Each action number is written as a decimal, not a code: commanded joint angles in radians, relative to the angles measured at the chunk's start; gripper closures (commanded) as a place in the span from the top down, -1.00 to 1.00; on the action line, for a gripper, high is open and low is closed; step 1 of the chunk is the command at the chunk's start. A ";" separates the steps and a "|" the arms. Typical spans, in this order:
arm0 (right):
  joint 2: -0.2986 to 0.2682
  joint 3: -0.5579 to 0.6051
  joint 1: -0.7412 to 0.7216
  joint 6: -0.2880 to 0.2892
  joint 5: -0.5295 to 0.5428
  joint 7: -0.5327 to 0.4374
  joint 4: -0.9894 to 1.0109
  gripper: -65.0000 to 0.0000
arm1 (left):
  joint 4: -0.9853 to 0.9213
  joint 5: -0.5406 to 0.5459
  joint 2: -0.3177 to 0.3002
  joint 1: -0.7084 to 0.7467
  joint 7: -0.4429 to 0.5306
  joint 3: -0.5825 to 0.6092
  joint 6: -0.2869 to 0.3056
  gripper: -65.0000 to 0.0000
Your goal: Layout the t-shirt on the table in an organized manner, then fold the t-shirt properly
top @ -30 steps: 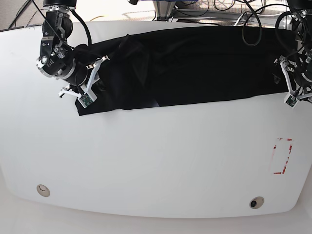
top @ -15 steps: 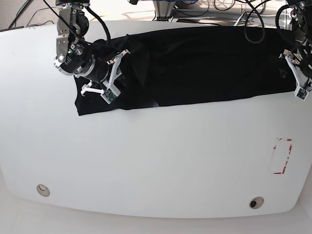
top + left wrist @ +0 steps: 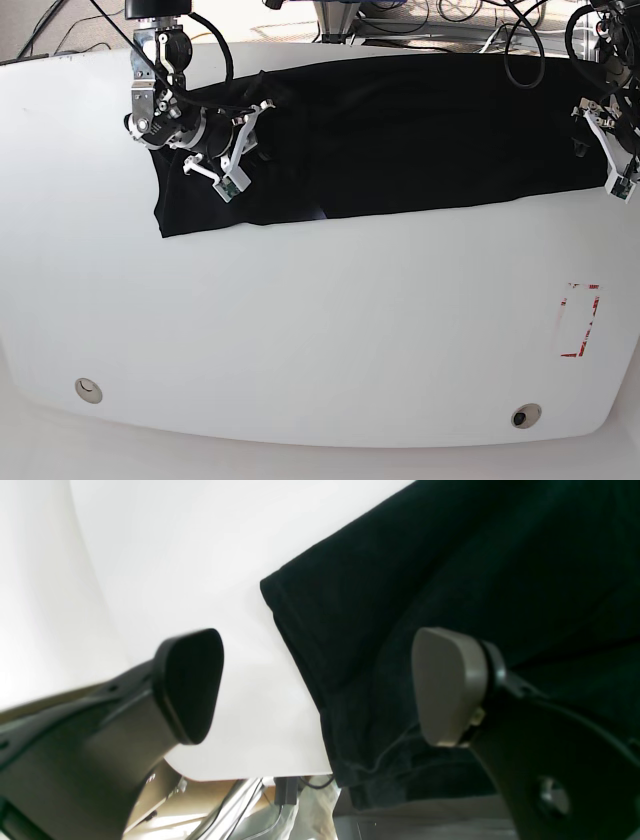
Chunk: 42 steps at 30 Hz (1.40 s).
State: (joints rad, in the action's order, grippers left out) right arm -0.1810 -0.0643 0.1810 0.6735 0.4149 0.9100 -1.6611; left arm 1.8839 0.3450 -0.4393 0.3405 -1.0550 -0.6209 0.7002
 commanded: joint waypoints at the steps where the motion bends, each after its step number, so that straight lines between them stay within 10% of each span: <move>1: -0.033 -0.004 -0.025 -0.001 -0.006 -0.004 0.039 -0.69 | 0.012 0.002 -0.019 0.015 0.012 -0.007 -0.002 0.72; 20: -0.062 -0.038 -0.030 0.001 -0.001 -0.030 0.051 -0.69 | -0.103 -0.001 0.040 0.095 0.019 0.088 -0.002 0.72; 42: -0.061 -0.159 -0.024 0.001 -0.001 -0.030 0.055 -0.69 | -0.349 -0.001 0.033 -0.188 0.020 0.310 -0.002 0.72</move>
State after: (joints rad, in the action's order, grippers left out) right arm -0.2276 -0.2062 0.1619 0.6807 0.4259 0.8673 -1.5970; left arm 1.5471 0.3542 -0.3920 0.1757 -1.0279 -0.3195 0.6998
